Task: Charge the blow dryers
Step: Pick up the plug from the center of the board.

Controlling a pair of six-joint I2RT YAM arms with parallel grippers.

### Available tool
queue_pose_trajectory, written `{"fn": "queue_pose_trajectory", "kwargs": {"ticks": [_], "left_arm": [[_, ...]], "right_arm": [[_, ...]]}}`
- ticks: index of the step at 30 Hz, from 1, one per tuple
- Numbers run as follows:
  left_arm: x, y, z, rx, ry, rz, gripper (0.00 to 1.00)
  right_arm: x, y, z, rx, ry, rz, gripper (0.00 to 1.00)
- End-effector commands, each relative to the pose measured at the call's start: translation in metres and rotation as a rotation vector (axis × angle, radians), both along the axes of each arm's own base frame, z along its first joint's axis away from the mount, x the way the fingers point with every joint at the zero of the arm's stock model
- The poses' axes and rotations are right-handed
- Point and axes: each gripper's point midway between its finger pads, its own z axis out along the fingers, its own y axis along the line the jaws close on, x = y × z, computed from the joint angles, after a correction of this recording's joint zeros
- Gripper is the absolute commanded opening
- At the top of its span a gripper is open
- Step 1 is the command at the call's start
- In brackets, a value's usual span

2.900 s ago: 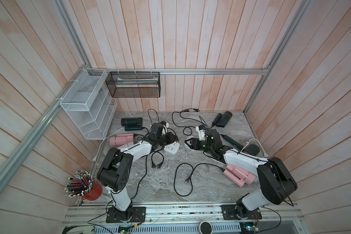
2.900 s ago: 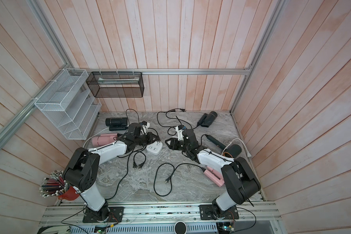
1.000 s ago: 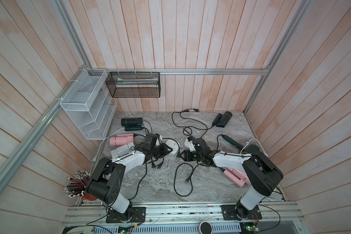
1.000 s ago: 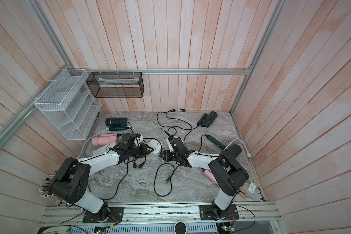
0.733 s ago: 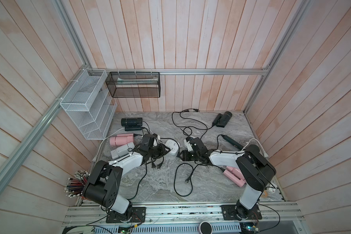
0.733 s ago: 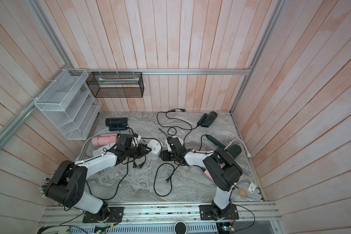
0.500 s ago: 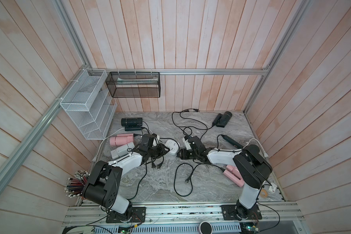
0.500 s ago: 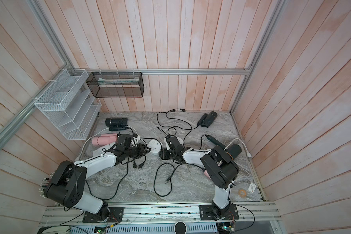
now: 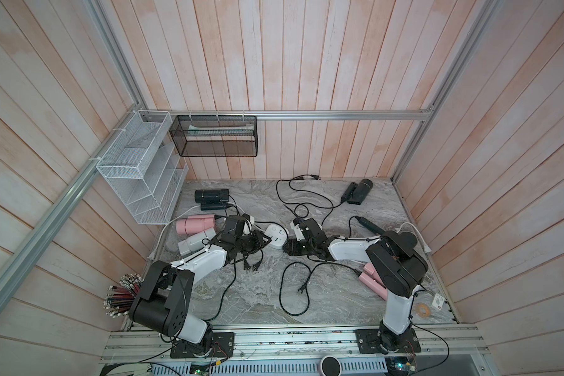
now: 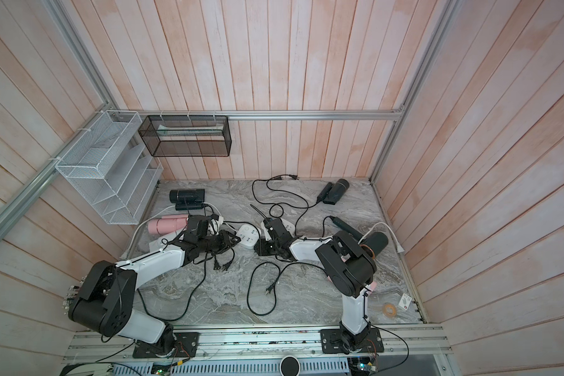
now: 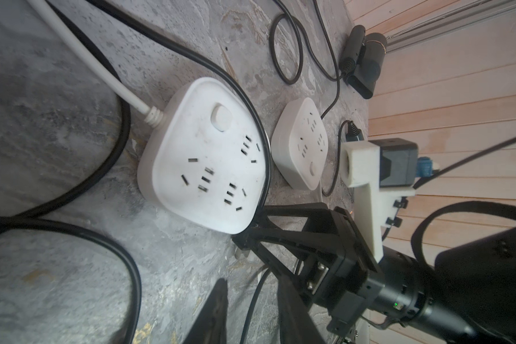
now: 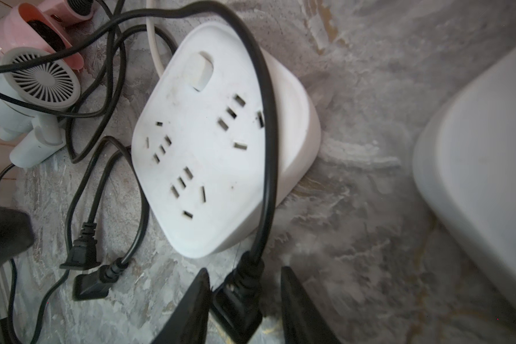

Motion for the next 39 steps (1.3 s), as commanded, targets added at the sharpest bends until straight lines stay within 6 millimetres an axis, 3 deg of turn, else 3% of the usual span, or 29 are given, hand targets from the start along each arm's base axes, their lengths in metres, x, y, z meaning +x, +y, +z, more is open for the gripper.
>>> {"fn": "queue_pose_trajectory", "kwargs": {"ticks": [1,13,18,33,39], "left_arm": [[-0.003,0.002,0.003,0.001,-0.021,-0.013,0.32],[-0.003,-0.002,0.009,-0.063,-0.019,-0.044,0.32],[-0.003,-0.012,0.021,-0.121,-0.067,-0.116,0.32],[-0.020,-0.050,0.024,-0.250,-0.195,-0.375,0.42],[-0.023,-0.060,0.035,-0.314,-0.219,-0.429,0.42]], "right_arm": [[-0.002,0.005,-0.008,-0.011,0.009,0.025,0.40],[-0.009,-0.002,-0.007,-0.017,0.005,0.028,0.24],[-0.019,-0.006,0.007,0.001,-0.033,0.071,0.22],[-0.060,0.001,0.064,0.156,-0.099,0.273,0.19],[-0.070,0.000,0.077,0.182,-0.109,0.317,0.18]]}}
